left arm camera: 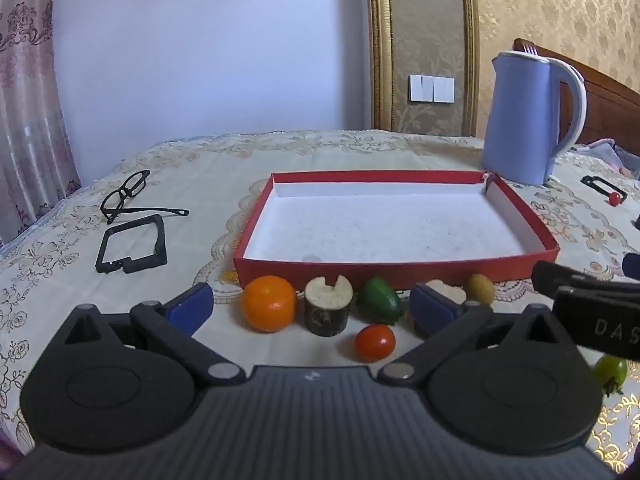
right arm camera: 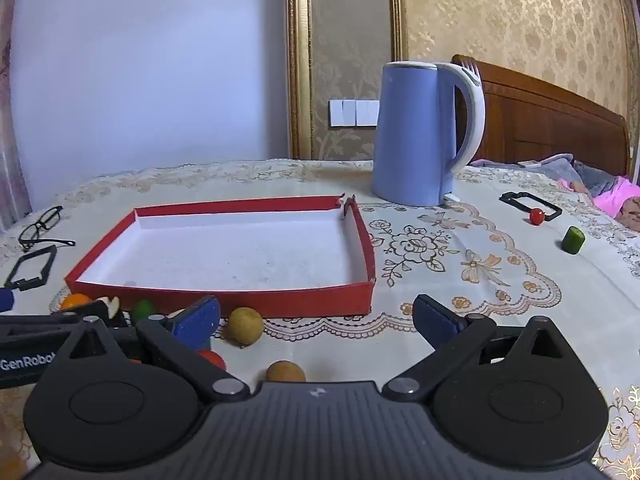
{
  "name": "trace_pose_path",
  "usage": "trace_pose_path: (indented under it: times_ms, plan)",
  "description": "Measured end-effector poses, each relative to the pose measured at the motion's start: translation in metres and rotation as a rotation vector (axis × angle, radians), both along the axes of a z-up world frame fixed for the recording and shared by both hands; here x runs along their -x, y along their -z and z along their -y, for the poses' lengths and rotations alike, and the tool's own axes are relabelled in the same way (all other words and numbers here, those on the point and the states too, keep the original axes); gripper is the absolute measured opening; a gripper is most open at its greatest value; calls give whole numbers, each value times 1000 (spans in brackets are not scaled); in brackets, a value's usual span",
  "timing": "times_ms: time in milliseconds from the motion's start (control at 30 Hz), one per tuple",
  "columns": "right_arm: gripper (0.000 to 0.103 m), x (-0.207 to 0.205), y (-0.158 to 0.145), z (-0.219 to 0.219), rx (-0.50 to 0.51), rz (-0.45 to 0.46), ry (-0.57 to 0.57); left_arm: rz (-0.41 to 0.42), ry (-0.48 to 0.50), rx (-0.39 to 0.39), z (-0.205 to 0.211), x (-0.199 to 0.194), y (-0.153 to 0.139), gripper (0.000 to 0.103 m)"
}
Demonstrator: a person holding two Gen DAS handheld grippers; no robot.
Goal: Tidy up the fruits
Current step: 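Move the right tool toward the green tomatoes beside the tray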
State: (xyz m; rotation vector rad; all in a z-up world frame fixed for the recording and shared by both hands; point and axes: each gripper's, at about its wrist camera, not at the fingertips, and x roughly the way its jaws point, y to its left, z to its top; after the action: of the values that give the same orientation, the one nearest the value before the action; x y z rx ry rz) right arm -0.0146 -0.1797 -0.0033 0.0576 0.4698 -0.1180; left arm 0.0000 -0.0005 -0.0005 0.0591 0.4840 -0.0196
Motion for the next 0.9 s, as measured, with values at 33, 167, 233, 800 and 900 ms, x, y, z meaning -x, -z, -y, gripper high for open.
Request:
trace_pose_path:
  times_ms: [33,167,233,800,900]
  plan:
    - [103,0,0,0,-4,-3,2,5,3,15,-1,1,0,103]
    - [103,2,1,0,-10,20,2,3,20,10,-1,7,8,103]
    - [103,2,2,-4,1,19,8,-2,35,9,0,10,5,103]
    - [103,15,4,9,-53,0,-6,-24,9,38,-7,5,14,103]
    - [103,15,5,8,-44,-1,-6,-31,11,35,-7,3,19,103]
